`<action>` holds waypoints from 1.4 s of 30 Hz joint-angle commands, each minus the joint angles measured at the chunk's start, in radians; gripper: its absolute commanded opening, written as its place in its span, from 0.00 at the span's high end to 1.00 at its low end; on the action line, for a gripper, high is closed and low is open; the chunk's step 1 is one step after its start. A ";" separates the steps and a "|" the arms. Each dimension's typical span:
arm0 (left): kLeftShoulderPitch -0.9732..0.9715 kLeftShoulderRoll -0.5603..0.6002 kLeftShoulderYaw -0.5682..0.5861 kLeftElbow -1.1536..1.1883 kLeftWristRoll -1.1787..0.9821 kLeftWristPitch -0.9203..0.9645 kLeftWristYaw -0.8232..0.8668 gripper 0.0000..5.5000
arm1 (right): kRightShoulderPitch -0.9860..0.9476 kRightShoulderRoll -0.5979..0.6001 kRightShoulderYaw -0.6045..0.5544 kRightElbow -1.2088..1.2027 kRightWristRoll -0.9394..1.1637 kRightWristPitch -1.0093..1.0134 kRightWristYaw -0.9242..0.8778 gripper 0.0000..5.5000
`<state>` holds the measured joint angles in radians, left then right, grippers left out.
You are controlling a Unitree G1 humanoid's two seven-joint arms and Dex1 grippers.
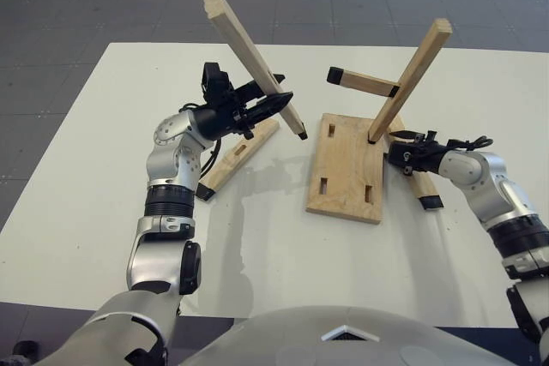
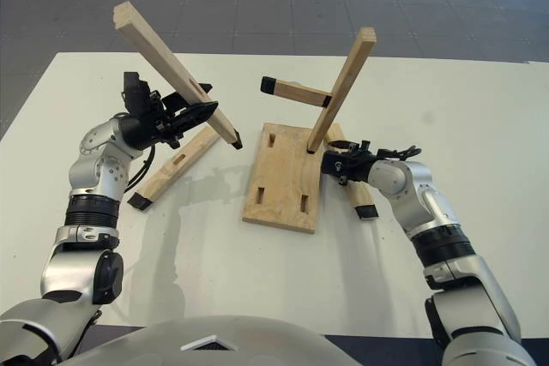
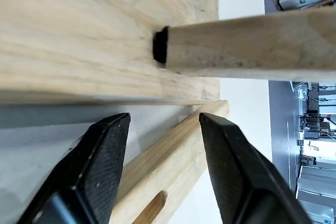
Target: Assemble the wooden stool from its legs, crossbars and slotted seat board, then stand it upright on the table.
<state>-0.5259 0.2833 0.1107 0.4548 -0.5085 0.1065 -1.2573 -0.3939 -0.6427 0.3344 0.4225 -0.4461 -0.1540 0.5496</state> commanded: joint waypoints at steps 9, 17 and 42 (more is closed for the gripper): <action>-0.024 0.006 -0.010 0.015 0.003 0.001 -0.009 0.62 | -0.065 0.188 0.029 0.348 0.025 -0.319 -0.212 0.56; 0.012 0.090 -0.016 0.006 0.013 0.001 -0.091 0.62 | -0.143 0.246 0.081 0.522 -0.031 -0.440 -0.304 0.56; -0.048 0.032 -0.008 0.345 0.101 -0.233 -0.034 0.62 | -0.039 0.188 0.015 0.205 0.056 -0.379 -0.198 0.56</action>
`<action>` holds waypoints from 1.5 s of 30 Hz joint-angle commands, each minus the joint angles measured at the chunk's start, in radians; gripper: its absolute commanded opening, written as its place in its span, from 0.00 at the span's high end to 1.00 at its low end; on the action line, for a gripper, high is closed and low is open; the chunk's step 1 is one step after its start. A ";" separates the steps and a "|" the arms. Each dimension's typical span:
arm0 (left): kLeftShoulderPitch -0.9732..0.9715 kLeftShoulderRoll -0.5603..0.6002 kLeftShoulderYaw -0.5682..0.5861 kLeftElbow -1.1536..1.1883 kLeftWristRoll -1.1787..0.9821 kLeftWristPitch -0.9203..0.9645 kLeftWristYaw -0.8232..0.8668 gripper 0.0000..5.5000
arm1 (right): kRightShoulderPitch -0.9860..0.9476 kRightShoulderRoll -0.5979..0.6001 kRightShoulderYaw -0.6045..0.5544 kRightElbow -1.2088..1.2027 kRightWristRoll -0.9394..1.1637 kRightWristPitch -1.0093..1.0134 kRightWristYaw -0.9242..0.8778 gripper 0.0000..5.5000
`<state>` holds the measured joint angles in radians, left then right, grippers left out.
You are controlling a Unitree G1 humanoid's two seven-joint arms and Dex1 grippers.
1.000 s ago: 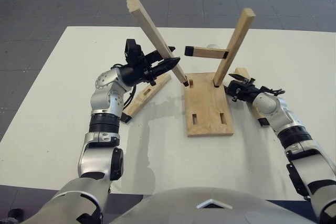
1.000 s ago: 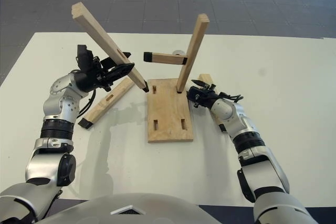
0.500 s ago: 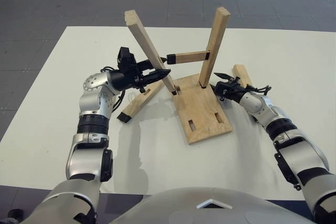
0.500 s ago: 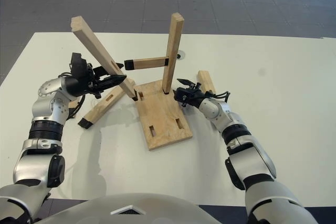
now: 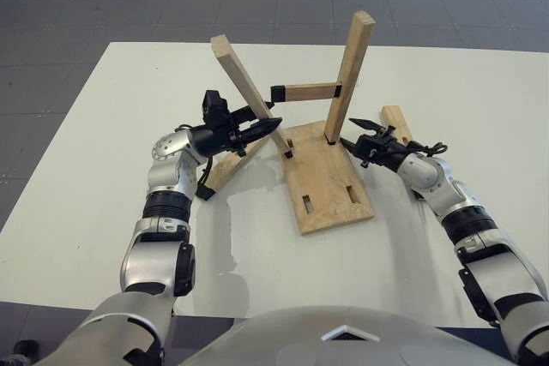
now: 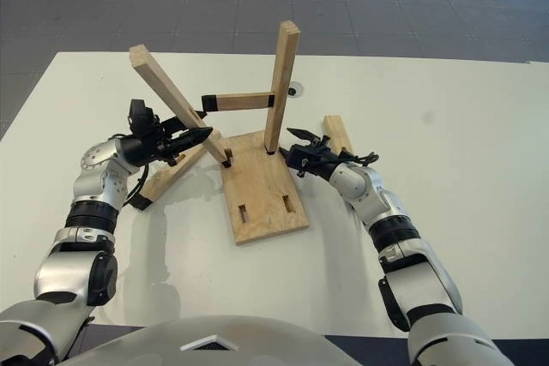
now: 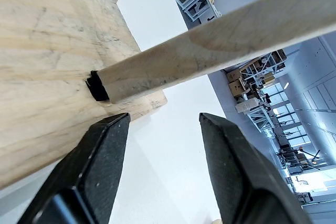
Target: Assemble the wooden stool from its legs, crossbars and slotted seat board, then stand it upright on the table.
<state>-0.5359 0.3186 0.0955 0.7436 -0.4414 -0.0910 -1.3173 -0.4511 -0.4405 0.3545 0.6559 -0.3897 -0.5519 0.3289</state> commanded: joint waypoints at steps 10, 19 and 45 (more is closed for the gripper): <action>-0.064 -0.013 0.002 0.134 0.049 -0.034 -0.015 0.62 | 0.038 -0.021 -0.009 -0.068 -0.007 0.040 0.038 0.56; -0.060 -0.003 -0.006 0.137 0.068 -0.026 -0.027 0.62 | 0.041 -0.018 -0.013 -0.068 -0.009 0.047 0.036 0.56; -0.079 0.128 -0.128 -0.060 0.189 0.056 -0.116 0.63 | 0.083 -0.019 -0.018 -0.101 -0.009 0.077 0.027 0.56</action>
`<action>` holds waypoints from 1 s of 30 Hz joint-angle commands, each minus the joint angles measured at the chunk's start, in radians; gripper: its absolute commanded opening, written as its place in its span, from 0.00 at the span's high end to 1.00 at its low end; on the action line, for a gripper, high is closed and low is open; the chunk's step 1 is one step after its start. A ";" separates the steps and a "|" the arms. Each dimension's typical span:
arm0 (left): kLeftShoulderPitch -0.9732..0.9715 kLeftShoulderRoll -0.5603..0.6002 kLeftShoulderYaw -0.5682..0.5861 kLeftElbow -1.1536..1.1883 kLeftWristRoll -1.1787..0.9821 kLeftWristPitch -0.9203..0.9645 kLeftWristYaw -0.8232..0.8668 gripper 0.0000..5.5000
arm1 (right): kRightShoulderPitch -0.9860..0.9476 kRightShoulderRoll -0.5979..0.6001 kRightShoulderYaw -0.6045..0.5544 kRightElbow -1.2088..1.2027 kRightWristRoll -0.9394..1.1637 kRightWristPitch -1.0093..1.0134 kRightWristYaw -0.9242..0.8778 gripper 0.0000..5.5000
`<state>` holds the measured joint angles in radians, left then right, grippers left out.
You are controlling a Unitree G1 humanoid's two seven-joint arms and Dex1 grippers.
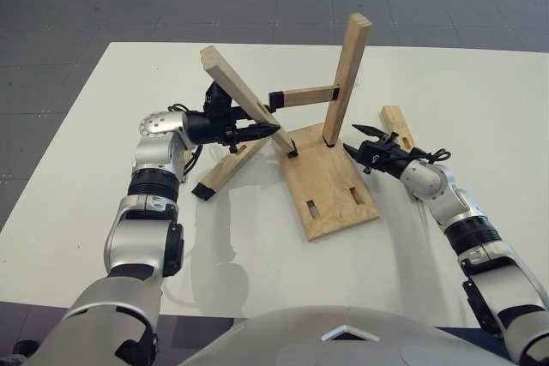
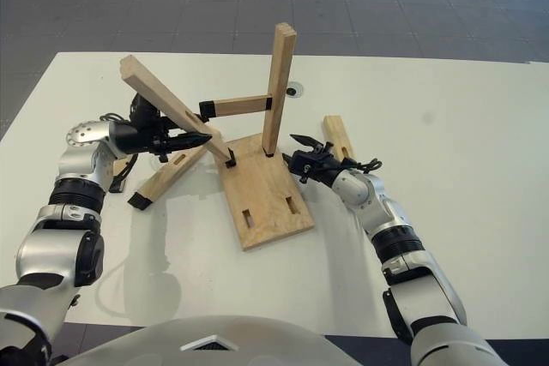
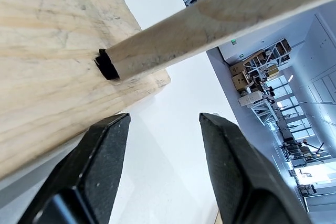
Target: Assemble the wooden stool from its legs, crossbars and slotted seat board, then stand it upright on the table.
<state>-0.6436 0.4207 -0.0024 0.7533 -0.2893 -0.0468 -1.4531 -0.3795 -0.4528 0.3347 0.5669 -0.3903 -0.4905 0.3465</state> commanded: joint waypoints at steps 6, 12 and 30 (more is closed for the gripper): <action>0.052 0.038 -0.004 -0.153 -0.005 0.112 0.065 0.63 | 0.019 -0.008 0.002 -0.020 -0.009 0.022 0.010 0.56; 0.071 0.059 0.029 -0.232 -0.056 0.222 0.084 0.63 | 0.029 -0.006 0.004 -0.026 -0.013 0.026 0.006 0.56; 0.065 0.052 -0.013 -0.179 -0.009 0.158 0.087 0.63 | 0.032 0.003 0.005 -0.037 -0.015 0.034 0.004 0.56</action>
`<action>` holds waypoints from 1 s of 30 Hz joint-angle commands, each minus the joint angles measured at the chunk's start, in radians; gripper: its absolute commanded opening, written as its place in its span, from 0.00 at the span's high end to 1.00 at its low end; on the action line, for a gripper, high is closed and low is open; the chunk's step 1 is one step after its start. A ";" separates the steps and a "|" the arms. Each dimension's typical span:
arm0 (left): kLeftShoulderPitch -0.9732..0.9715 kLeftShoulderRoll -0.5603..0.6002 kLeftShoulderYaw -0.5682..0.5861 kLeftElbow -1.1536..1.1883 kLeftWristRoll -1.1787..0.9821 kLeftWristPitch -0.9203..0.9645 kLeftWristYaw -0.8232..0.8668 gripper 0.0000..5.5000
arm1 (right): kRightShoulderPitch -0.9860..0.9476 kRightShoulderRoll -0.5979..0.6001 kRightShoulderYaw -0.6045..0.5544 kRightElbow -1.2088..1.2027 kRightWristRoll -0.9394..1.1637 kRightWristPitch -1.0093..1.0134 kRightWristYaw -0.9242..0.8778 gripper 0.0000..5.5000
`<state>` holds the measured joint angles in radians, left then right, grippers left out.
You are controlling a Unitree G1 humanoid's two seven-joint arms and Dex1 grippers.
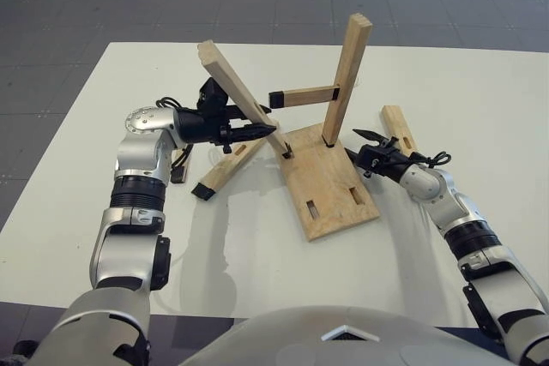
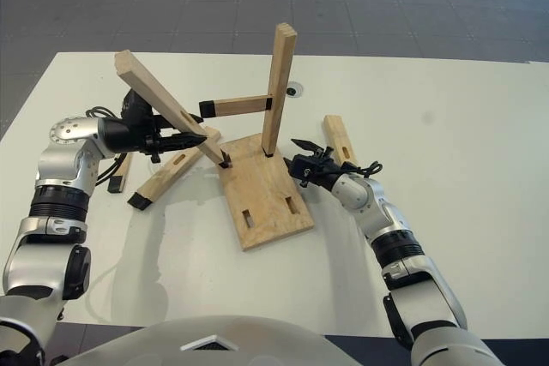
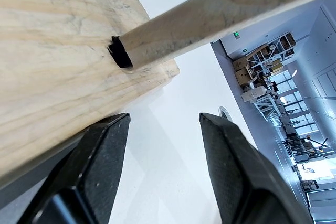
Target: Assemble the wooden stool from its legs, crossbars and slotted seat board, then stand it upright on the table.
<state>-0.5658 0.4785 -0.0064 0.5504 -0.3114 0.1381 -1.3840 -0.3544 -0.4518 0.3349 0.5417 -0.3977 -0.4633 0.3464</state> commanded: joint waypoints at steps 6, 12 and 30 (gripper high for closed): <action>-0.024 -0.019 -0.015 0.067 0.022 -0.052 0.020 0.63 | 0.009 0.000 0.006 -0.013 -0.009 0.007 0.004 0.56; -0.009 -0.016 -0.032 0.078 0.036 -0.062 0.008 0.63 | 0.010 0.000 0.006 -0.015 -0.009 0.006 0.005 0.56; 0.042 0.028 -0.088 -0.003 0.057 0.141 0.171 0.63 | 0.022 0.002 0.004 -0.026 -0.008 0.010 0.003 0.56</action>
<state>-0.5855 0.4845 -0.0773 0.5289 -0.2917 0.2266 -1.2447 -0.3390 -0.4482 0.3352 0.5271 -0.3985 -0.4566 0.3444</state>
